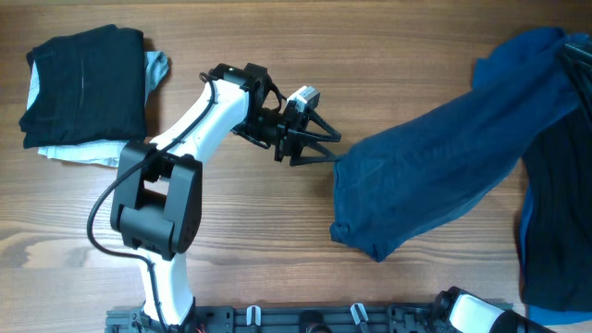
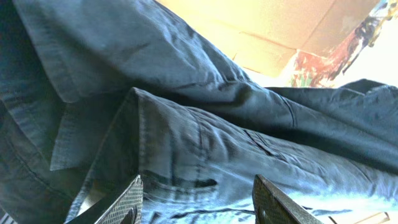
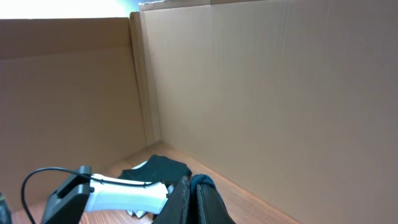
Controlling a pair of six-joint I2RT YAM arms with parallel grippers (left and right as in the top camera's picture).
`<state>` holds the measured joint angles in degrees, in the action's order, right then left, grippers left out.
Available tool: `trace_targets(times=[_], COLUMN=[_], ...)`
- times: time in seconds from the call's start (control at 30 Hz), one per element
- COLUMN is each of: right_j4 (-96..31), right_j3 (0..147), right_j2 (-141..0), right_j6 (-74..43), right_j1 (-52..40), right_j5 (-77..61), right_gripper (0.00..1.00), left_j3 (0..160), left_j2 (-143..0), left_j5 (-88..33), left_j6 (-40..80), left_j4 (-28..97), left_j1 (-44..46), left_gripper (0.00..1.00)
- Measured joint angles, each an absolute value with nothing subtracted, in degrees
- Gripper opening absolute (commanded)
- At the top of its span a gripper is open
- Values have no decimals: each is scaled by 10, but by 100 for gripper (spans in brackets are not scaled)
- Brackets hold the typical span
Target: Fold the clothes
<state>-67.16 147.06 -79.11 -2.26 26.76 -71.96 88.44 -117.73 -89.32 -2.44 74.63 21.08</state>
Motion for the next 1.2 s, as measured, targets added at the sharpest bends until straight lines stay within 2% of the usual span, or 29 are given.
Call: trace_targets(times=[0.3,0.47,0.6,0.7,0.9,0.97,1.0,1.03,1.07,1.2], right_j4=[-672,-672,-672,-672,-672,-672,-672,-672,-671,-673], right_j3=[1471,1471,1471,1471,1471,1470,1471,1470,1471,1471], right_j2=[-791,-791,-791,-791,-791,-791,-791,-791,-791,-791], right_j6=[-23,-23,-23,-23,-23,-23,-23,-23,-23,-23], right_j1=[268,268,268,268,268,268,268,268,268,268], right_j5=[-719,-719,-719,-719,-719,-719,-719,-719,-719,-719], right_gripper=[4,4,5,4,4,4,4,4,4,4], left_j3=[884,884,884,884,884,884,884,884,884,885], left_j2=[-1173,-1173,-1173,-1173,-1173,-1173,-1173,-1173,-1173,-1173], left_j5=[-893,-870,-824,-814,-872,-879,-881,-884,-884,-888], left_j6=[-23,-23,-23,-23,-23,-23,-23,-23,-24,-24], left_j4=[736,735,743,743,743,743,743,744,742,743], left_j1=[266,265,263,263,263,266,269,273,276,277], left_gripper=[69,76,75,64,64,58,49,24,4,4])
